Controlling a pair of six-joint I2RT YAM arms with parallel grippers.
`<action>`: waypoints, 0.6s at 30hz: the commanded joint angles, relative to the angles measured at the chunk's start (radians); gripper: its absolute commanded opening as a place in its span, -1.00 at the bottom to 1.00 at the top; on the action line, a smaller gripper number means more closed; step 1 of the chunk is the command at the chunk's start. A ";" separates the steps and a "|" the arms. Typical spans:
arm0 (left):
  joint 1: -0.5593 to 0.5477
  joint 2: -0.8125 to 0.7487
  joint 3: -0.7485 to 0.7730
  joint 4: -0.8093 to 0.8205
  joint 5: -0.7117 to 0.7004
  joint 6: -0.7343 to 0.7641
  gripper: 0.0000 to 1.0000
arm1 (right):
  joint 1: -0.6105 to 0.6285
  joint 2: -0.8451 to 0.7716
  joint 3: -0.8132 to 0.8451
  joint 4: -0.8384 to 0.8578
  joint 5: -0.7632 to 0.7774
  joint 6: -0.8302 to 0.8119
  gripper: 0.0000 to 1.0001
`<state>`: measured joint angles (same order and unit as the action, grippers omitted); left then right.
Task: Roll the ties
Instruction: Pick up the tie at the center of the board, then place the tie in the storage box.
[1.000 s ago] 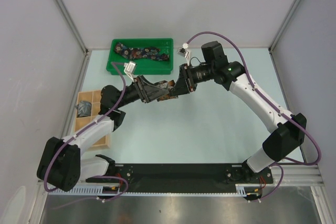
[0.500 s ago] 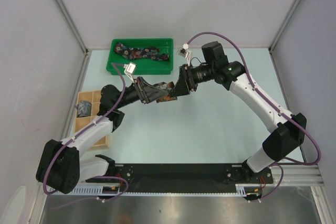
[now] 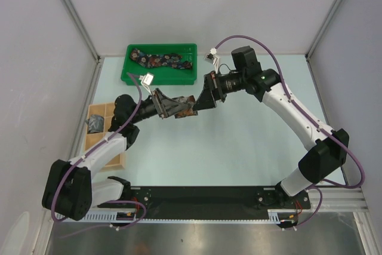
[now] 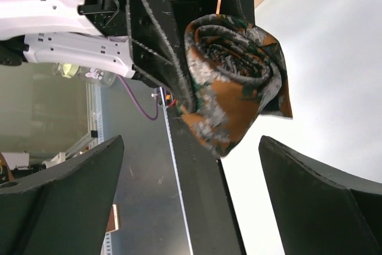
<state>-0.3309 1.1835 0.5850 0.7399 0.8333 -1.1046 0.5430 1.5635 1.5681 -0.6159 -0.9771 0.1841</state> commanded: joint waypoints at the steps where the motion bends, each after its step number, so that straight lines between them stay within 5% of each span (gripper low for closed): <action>1: 0.050 -0.022 0.068 -0.201 0.049 0.164 -1.00 | -0.032 -0.002 0.044 0.002 0.014 0.006 0.99; 5: 0.136 0.005 0.218 -0.775 0.046 0.591 -1.00 | -0.067 -0.002 0.041 -0.010 0.028 0.000 0.99; 10: 0.230 0.039 0.405 -1.256 -0.115 0.931 -1.00 | -0.081 0.004 0.037 -0.027 0.031 -0.012 1.00; 18: 0.461 0.128 0.575 -1.580 -0.361 1.249 -1.00 | -0.089 0.012 0.026 -0.036 0.040 -0.024 0.99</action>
<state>0.0387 1.2762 1.0691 -0.5934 0.6415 -0.0914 0.4595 1.5658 1.5681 -0.6395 -0.9466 0.1791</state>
